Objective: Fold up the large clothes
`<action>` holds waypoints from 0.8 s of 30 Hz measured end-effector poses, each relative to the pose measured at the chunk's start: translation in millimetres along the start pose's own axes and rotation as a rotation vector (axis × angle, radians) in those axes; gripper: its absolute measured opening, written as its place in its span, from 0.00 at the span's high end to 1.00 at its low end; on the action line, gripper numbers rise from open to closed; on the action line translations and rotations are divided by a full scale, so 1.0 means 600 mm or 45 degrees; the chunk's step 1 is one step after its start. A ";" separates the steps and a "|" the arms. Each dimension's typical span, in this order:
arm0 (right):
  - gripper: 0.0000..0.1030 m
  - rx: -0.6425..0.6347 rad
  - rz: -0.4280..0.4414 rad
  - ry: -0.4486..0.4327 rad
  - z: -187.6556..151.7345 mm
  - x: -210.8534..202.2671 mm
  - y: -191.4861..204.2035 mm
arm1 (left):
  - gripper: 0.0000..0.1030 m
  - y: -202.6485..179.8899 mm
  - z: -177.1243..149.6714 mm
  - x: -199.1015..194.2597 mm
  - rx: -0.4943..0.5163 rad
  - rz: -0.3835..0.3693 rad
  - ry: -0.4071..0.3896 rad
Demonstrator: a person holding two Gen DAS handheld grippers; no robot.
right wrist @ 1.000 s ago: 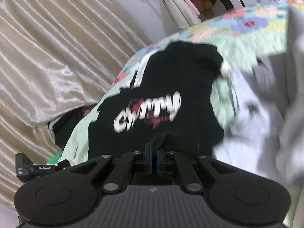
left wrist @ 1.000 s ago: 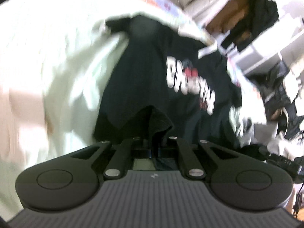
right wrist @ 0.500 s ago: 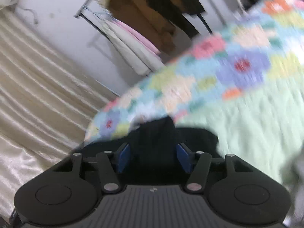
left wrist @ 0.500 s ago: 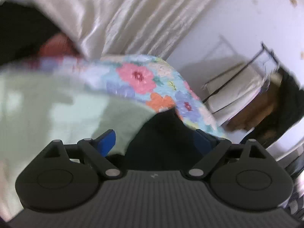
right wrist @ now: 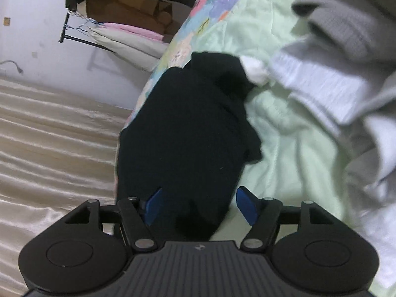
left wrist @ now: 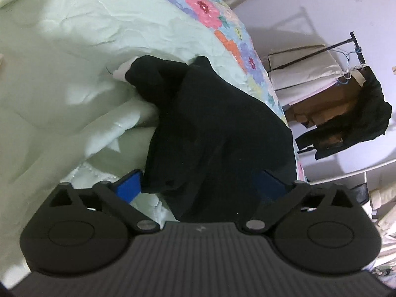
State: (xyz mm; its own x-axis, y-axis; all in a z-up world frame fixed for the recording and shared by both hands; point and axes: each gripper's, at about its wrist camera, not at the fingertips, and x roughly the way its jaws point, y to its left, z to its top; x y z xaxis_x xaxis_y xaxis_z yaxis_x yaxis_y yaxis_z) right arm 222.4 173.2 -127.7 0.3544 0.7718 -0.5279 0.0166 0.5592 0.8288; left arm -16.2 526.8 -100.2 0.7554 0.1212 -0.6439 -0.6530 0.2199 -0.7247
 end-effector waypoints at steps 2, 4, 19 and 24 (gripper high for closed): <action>0.30 0.013 -0.033 0.068 0.000 0.018 0.001 | 0.00 0.002 -0.005 0.016 -0.021 -0.005 0.042; 0.29 0.020 -0.069 0.088 -0.003 0.030 0.001 | 0.10 0.004 -0.014 0.028 -0.006 0.006 -0.006; 0.91 -0.217 0.009 -0.224 0.024 0.048 -0.029 | 0.86 -0.040 -0.034 0.042 0.337 0.189 -0.264; 0.91 -0.510 0.151 -0.358 0.014 -0.055 0.069 | 0.87 -0.065 -0.033 -0.028 0.354 0.120 -0.477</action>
State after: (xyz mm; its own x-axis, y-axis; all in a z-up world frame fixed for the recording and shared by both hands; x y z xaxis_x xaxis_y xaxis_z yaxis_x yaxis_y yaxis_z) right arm 219.3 168.5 -74.3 0.5712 0.7566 -0.3183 -0.3800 0.5875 0.7145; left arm -4.5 496.9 -65.8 0.6943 0.4829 -0.5336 -0.7191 0.4359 -0.5412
